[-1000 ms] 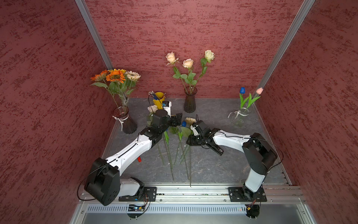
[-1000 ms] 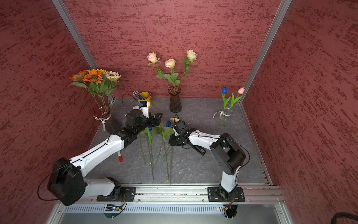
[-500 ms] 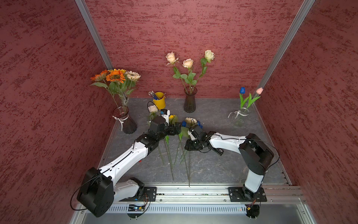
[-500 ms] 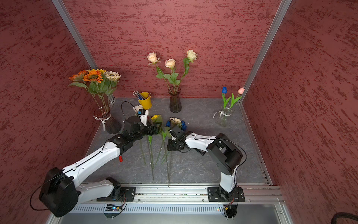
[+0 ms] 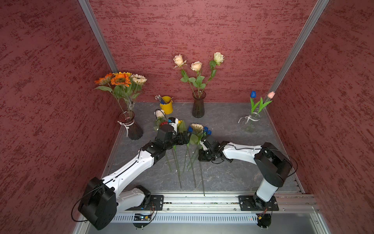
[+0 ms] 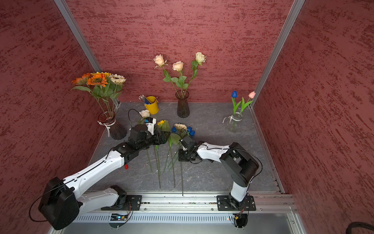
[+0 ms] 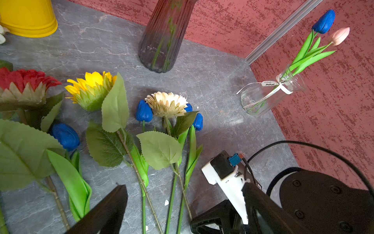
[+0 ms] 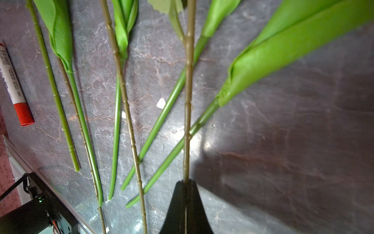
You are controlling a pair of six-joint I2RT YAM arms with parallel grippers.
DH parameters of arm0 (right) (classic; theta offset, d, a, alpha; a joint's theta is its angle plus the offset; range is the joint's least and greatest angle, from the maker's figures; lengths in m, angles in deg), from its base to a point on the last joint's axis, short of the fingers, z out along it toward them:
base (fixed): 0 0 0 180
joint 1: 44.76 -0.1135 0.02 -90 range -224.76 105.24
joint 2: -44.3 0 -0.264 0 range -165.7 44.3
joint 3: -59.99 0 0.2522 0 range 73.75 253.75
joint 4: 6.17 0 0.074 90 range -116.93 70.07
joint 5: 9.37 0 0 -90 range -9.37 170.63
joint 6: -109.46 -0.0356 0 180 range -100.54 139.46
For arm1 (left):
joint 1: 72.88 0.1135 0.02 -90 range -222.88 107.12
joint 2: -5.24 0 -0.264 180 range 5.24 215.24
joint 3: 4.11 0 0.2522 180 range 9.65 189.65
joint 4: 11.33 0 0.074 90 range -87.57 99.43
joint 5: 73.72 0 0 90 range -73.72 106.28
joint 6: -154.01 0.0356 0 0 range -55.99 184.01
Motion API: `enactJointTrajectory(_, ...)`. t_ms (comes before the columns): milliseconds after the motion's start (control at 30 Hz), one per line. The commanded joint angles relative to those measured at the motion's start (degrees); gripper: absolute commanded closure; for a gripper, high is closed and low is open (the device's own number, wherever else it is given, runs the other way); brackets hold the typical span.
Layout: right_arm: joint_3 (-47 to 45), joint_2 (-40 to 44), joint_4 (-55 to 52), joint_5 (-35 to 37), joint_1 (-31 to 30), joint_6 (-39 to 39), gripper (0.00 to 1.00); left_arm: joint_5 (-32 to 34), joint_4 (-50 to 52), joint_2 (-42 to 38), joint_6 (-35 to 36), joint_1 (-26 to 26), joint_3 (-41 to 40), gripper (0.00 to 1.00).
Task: Arrange the flowers in different vases according to their variety
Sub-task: Pick up the flower at the center of the board.
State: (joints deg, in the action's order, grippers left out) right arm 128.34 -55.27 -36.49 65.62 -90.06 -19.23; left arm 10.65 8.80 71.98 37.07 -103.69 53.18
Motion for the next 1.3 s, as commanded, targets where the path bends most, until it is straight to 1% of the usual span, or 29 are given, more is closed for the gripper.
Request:
enactJointTrajectory(0,0.12,3.07,1.25,0.74,-0.52,1.59,1.0,-0.58,1.0,-1.59,-0.97,-0.64,-0.98,0.07)
enactJointTrajectory(200,1.33,9.34,-0.76,2.65,-0.58,4.96,1.0,-4.28,1.09,-1.78,-1.41,-1.09,-0.96,0.09)
enactJointTrajectory(367,5.28,13.33,-2.73,3.07,-0.58,9.74,1.0,-8.12,-4.56,-1.99,-3.3,-1.07,-2.42,0.11)
enactJointTrajectory(533,10.28,14.14,-3.89,3.08,-0.59,13.49,1.0,-11.35,-7.5,0.04,-4.47,-1.08,-1.02,0.19)
enactJointTrajectory(667,14.05,12.83,-4.93,1.65,-0.56,14.7,1.0,-12.34,-9.14,1.54,-4.94,-1.01,-0.29,0.33)
enactJointTrajectory(800,14.18,12.69,-2.94,-0.75,-0.51,14.01,1.0,-13.07,-11.48,2.38,-6.07,-0.88,-0.29,0.43)
enactJointTrajectory(900,13.54,13.52,-1.77,-1.24,-0.55,13.65,1.0,-13.6,-11.83,3.14,-6.45,-0.76,0.06,0.57)
enactJointTrajectory(967,13.29,14.0,-1.84,-1.08,-0.57,13.87,1.0,-13.96,-12.32,3.22,-6.87,-0.7,0.1,0.62)
enactJointTrajectory(1033,13.26,14.31,-2.16,-0.78,-0.53,14.24,1.0,-14.3,-12.74,3.14,-7.25,-0.58,0.07,0.64)
enactJointTrajectory(1067,13.2,14.38,-2.41,-0.64,-0.58,14.35,1.0,-14.54,-12.87,3.11,-7.46,-0.47,0.28,0.67)
enactJointTrajectory(1133,13.09,14.44,-2.43,-0.56,-0.58,14.43,1.0,-14.76,-12.75,3.05,-7.6,-0.33,0.65,0.77)
enactJointTrajectory(1200,13.17,14.42,-2.38,-0.55,-0.5,14.44,1.0,-14.95,-12.0,2.88,-7.71,-0.04,1.35,0.9)
enactJointTrajectory(1233,13.09,14.62,-2.38,-0.39,-0.53,14.36,0.97,-15.16,-11.49,2.66,-7.77,0.11,1.71,0.95)
enactJointTrajectory(1267,13.05,14.74,-2.35,0.05,-0.51,14.14,0.79,-15.14,-10.88,2.18,-7.77,0.41,2.12,1.0)
